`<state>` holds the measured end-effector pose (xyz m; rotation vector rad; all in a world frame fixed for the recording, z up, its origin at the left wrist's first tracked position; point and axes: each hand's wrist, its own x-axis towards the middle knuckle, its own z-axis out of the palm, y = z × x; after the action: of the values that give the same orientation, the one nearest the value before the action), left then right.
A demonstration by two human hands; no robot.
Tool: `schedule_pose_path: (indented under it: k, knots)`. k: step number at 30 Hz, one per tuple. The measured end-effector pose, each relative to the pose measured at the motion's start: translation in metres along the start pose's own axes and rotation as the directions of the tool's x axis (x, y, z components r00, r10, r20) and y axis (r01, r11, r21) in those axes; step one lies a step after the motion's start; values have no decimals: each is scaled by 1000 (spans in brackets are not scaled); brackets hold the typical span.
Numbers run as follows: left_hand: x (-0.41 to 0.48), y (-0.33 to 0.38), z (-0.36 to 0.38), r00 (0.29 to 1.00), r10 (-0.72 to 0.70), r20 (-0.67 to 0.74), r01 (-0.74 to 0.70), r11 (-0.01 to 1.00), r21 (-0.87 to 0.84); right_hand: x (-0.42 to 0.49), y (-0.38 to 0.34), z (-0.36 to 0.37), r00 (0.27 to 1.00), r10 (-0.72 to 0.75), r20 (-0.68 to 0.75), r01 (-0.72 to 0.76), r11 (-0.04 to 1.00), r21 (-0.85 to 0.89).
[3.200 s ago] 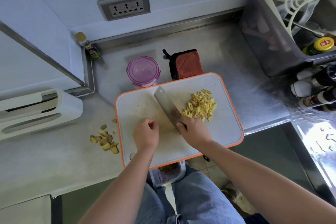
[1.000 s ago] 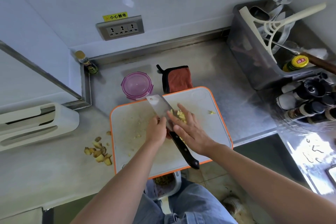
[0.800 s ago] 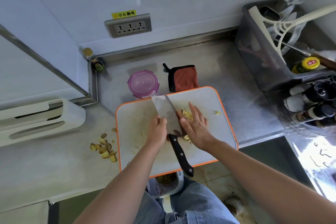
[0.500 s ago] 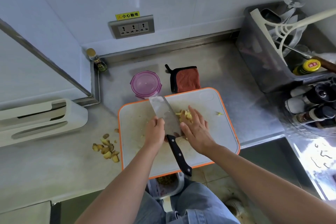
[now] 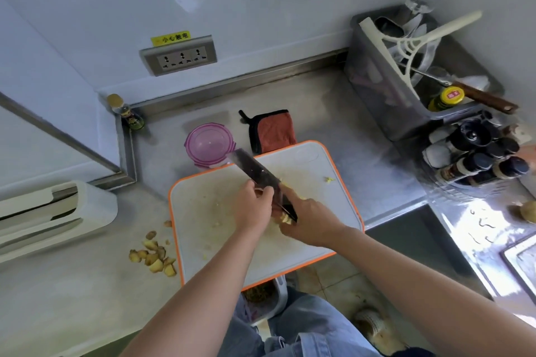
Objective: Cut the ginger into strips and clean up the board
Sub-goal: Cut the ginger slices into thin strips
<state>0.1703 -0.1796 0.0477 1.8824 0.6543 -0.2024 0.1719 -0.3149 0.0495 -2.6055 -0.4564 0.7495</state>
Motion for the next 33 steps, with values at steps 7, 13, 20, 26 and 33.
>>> schedule_pose_path:
  k: [7,13,20,26,33]
  knots:
    - [5,5,30,996,43,80,-44,999,13,-22,52,-2,838,350,-418,-261,931,256]
    - [5,-22,19,1000,23,-16,-17,949,316,-27,67,9,815,454,-361,-432,890,143]
    - [7,-31,13,1000,-20,-10,23,938,346,-40,41,36,939,262,-225,-207,948,243]
    - [7,-36,6,999,-6,-34,17,942,336,-34,46,26,856,407,-320,-308,897,316]
    - [9,-45,0,997,48,-65,-23,939,344,-29,36,21,924,346,-161,-225,835,502]
